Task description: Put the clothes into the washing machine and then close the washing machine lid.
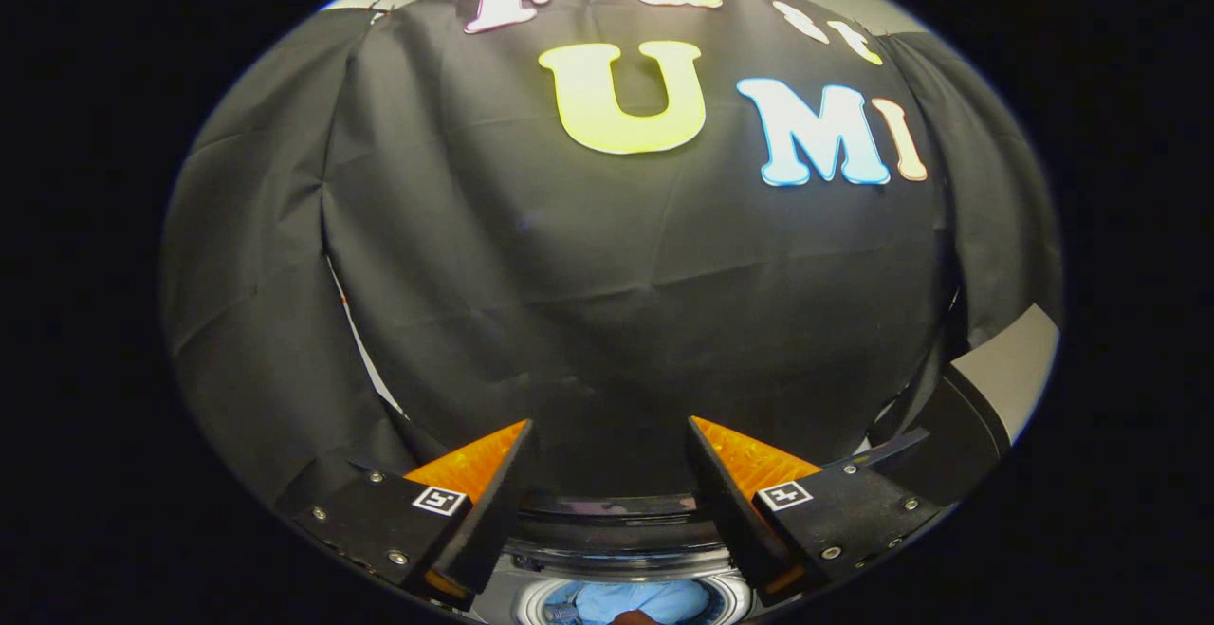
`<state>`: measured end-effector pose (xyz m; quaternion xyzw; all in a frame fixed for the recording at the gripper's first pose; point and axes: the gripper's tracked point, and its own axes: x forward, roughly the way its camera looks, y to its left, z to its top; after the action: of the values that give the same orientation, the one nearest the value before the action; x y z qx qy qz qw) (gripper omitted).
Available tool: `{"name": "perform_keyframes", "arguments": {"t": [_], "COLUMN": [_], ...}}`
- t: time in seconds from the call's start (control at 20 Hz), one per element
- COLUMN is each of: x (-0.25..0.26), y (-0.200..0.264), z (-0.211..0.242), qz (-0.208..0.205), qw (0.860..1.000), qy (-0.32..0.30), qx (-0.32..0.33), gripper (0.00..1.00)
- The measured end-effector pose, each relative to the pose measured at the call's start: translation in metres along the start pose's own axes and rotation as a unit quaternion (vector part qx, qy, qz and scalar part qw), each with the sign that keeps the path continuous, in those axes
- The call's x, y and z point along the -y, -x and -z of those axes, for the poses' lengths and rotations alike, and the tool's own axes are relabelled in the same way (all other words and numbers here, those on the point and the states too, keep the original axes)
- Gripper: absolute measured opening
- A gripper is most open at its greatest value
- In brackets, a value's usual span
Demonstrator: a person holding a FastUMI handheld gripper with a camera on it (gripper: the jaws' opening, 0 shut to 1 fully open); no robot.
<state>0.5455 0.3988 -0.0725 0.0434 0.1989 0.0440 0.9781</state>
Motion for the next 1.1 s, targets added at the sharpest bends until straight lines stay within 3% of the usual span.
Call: {"name": "perform_keyframes", "arguments": {"t": [0.2,0.45,1.1], "x": [0.002,0.003,0.001], "y": [-0.008,0.003,0.053], "z": [0.006,0.009,0.028], "qz": [0.007,0.011,0.006], "qw": [0.999,0.999,0.999], "qy": [0.031,0.028,0.034], "qx": [-0.018,-0.022,0.028], "gripper": [0.96,0.96,0.96]}}
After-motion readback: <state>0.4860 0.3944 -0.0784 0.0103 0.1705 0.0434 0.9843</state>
